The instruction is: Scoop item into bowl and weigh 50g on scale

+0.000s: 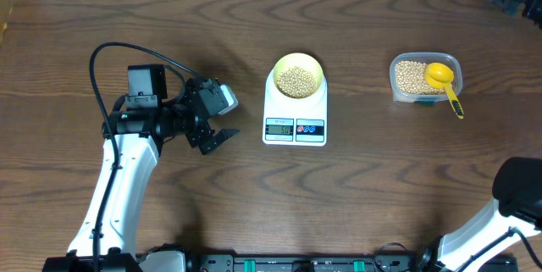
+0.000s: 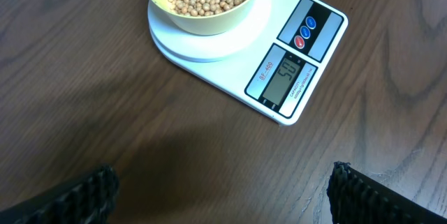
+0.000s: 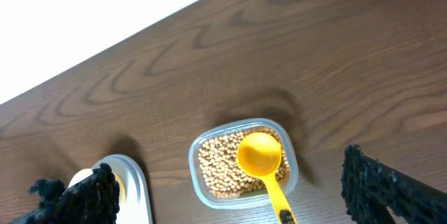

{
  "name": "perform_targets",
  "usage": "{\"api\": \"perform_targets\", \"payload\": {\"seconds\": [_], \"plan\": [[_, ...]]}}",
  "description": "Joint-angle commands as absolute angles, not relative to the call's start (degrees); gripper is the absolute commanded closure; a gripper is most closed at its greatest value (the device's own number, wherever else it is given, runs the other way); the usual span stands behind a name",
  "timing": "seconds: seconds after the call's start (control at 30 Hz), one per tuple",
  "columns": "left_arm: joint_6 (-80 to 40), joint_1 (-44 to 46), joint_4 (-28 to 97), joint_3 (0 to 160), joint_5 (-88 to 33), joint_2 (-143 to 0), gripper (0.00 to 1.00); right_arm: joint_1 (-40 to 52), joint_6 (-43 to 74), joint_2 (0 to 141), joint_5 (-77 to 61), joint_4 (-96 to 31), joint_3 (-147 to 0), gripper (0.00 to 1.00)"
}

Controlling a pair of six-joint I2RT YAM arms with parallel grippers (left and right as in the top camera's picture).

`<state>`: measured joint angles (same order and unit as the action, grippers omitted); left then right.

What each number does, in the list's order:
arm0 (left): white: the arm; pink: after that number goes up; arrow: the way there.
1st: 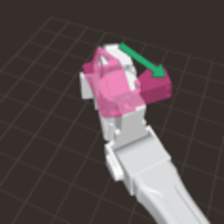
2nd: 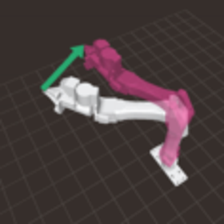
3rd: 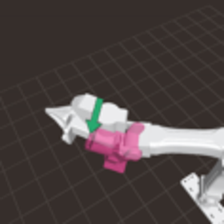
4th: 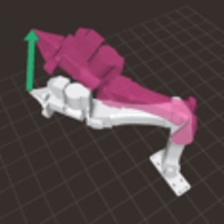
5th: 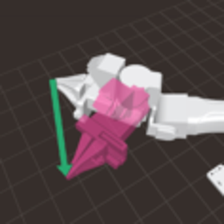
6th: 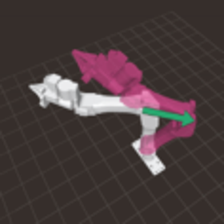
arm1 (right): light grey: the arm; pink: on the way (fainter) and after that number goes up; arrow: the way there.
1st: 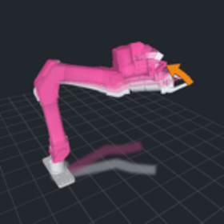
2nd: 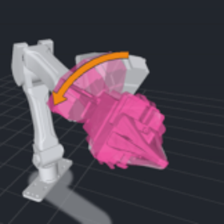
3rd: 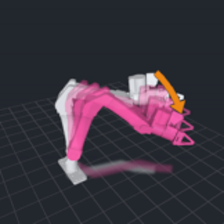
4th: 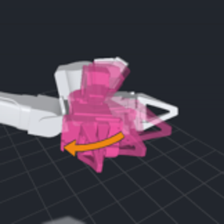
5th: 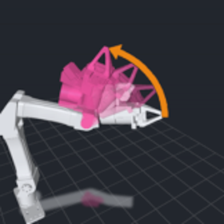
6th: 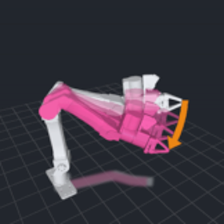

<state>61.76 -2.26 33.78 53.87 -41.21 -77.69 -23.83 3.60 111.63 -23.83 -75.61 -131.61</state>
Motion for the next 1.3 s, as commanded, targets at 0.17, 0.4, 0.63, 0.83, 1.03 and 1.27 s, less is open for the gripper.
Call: {"api": "perform_targets", "payload": {"seconds": [0.17, 0.4, 0.63, 0.83, 1.03, 1.27], "plan": [[62.3, -2.5, 33.8, 54.2, -41.1, -77.9, 0.02, -24.0, 2.7, 110.3, -24.9, -75.5, -132.8, 0.01], [62.3, -2.5, 33.8, 54.2, -41.1, -77.9, 0.03, -24.0, 2.7, 110.3, -29.9, -75.9, -132.8, 0.01], [62.3, -2.5, 33.8, 54.2, -41.1, -77.9, 0.02, -24.0, 2.7, 110.2, -30.2, -76.3, -132.7, 0.01], [62.3, -2.5, 33.8, 54.2, -41.1, -77.9, 0.02, -24.0, 2.6, 110.1, -30.6, -76.3, -132.7, 0.01], [62.3, -2.5, 33.8, 54.2, -41.1, -77.9, 0.02, -24.0, 2.6, 108.3, -30.6, -76.3, -132.7, 0.01], [62.3, -2.5, 33.8, 54.2, -41.1, -77.9, 0.02, -24.0, 2.5, 104.2, -30.0, -75.4, -132.8, 0.01]]}}
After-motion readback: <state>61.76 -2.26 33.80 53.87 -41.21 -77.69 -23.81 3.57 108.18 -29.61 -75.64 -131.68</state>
